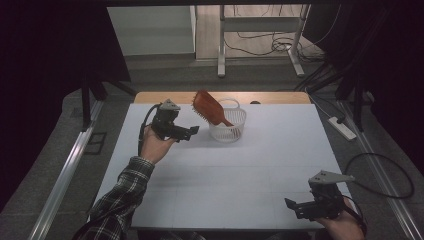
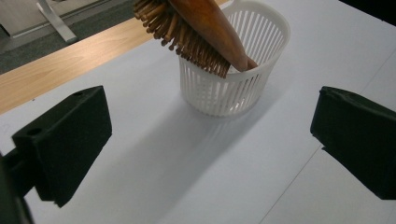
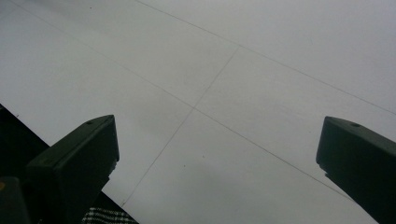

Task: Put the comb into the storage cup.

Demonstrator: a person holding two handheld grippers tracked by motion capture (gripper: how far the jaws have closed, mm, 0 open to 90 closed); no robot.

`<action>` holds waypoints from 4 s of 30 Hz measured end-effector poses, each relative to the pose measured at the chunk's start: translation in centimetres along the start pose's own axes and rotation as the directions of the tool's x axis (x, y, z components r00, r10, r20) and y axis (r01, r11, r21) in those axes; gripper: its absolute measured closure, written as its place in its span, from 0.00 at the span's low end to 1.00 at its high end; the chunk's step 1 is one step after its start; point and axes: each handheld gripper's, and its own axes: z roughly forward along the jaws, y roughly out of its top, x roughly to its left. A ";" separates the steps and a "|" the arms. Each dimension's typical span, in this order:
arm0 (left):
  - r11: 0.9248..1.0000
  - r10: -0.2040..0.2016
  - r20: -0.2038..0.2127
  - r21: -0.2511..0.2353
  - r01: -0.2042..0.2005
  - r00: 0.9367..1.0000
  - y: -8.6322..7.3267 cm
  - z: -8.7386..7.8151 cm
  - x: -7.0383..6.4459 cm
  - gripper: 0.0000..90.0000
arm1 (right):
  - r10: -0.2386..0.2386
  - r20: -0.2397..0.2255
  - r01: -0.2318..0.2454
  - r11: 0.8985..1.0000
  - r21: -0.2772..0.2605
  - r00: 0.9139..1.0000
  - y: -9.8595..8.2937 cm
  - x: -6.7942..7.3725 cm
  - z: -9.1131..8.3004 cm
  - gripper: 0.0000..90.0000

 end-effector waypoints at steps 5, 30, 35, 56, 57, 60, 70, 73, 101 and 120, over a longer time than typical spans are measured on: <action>1.000 -0.001 -0.002 0.004 0.002 1.000 -0.4 -0.2 -0.1 0.00 | 0.000 0.001 0.000 1.000 0.002 1.000 0.0 0.0 0.0 0.00; 1.000 -0.026 0.013 0.002 0.026 1.000 -2.7 -2.1 0.0 0.00 | -0.003 0.004 0.003 1.000 0.011 1.000 0.1 0.1 0.1 0.00; 1.000 -0.029 0.011 -0.005 0.029 1.000 -3.0 -2.6 -0.2 0.00 | -0.003 0.004 0.003 1.000 0.011 1.000 0.1 0.1 0.1 0.00; 1.000 -0.022 0.010 -0.018 0.022 1.000 -5.5 -4.9 -0.9 0.00 | -0.006 0.007 0.006 1.000 0.009 1.000 0.1 0.1 0.1 0.00; 1.000 -0.021 0.008 -0.016 0.021 1.000 -5.5 -5.1 -0.9 0.00 | -0.006 0.007 0.006 1.000 0.009 1.000 0.1 0.1 0.1 0.00; 1.000 -0.019 0.002 -0.016 0.019 1.000 -5.9 -5.5 -1.1 0.00 | -0.007 0.007 0.007 1.000 0.010 1.000 0.1 0.1 0.1 0.00; 0.999 -0.034 0.001 -0.014 0.034 0.999 -7.0 -6.2 -1.4 0.00 | -0.004 0.011 0.004 1.000 0.007 1.000 0.1 0.1 0.1 0.00; 0.999 -0.034 0.003 -0.011 0.034 0.999 -7.4 -6.4 -1.6 0.00 | -0.004 0.012 0.004 1.000 0.007 1.000 0.1 0.1 0.1 0.00; 0.997 -0.064 -0.027 -0.032 0.063 0.998 -11.2 -10.0 -3.2 0.00 | -0.017 0.025 0.016 1.000 0.009 1.000 0.1 0.4 0.1 0.00; 0.997 -0.074 -0.066 0.014 0.075 0.995 -14.1 -11.6 -4.3 0.00 | -0.013 0.026 0.013 1.000 0.007 1.000 0.1 0.3 0.1 0.00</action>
